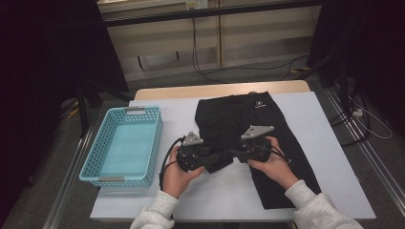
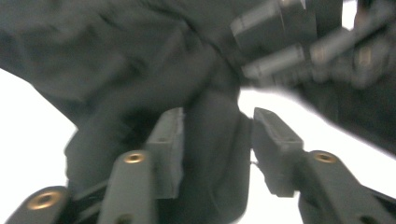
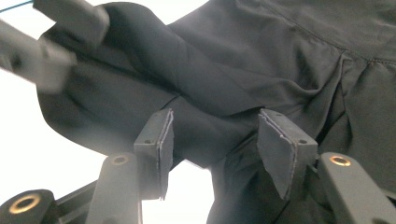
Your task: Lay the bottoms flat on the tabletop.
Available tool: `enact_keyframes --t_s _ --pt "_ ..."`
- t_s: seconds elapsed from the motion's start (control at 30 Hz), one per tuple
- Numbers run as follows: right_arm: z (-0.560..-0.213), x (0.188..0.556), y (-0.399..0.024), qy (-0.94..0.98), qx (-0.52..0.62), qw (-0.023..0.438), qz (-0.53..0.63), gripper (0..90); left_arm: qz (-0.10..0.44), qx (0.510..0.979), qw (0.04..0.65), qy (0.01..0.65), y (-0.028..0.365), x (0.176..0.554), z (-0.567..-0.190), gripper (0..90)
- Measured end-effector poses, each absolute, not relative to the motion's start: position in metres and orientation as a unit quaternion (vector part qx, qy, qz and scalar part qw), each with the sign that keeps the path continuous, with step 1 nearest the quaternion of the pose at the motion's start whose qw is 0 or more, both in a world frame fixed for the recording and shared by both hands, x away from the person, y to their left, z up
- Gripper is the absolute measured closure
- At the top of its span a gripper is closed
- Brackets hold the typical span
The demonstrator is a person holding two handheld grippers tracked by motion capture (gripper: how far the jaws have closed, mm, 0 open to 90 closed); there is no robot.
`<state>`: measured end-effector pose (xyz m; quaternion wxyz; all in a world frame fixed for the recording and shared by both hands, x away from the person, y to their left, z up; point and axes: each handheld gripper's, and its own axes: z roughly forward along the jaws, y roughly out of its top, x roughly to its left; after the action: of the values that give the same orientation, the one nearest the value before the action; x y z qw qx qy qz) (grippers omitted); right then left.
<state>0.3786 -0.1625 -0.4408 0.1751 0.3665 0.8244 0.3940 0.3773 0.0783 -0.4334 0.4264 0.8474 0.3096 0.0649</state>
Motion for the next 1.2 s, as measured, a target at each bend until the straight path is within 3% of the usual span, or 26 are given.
enact_keyframes --t_s 0.13,0.2,0.27,0.6,0.87,1.2 --pt "-0.442 0.380 -0.163 0.823 0.370 0.178 0.392 46.0 0.065 0.864 0.396 0.306 0.072 0.376 -0.450 65.4" --pt "-0.441 0.381 -0.164 0.821 0.372 0.178 0.395 45.7 0.057 0.866 0.390 0.308 0.072 0.376 -0.453 79.0" --pt "-0.441 0.381 -0.165 0.819 0.374 0.179 0.396 45.3 0.048 0.865 0.389 0.314 0.073 0.377 -0.451 83.1" --pt "-0.446 0.383 -0.162 0.823 0.373 0.175 0.391 45.0 0.048 0.832 0.453 0.317 0.098 0.381 -0.418 85.5" --pt "-0.449 0.382 -0.149 0.838 0.351 0.165 0.384 49.9 0.036 0.828 0.457 0.323 0.104 0.383 -0.419 86.0" --pt "-0.457 0.385 -0.152 0.857 0.352 0.154 0.344 81.8 0.034 0.829 0.455 0.324 0.105 0.383 -0.417 85.4"
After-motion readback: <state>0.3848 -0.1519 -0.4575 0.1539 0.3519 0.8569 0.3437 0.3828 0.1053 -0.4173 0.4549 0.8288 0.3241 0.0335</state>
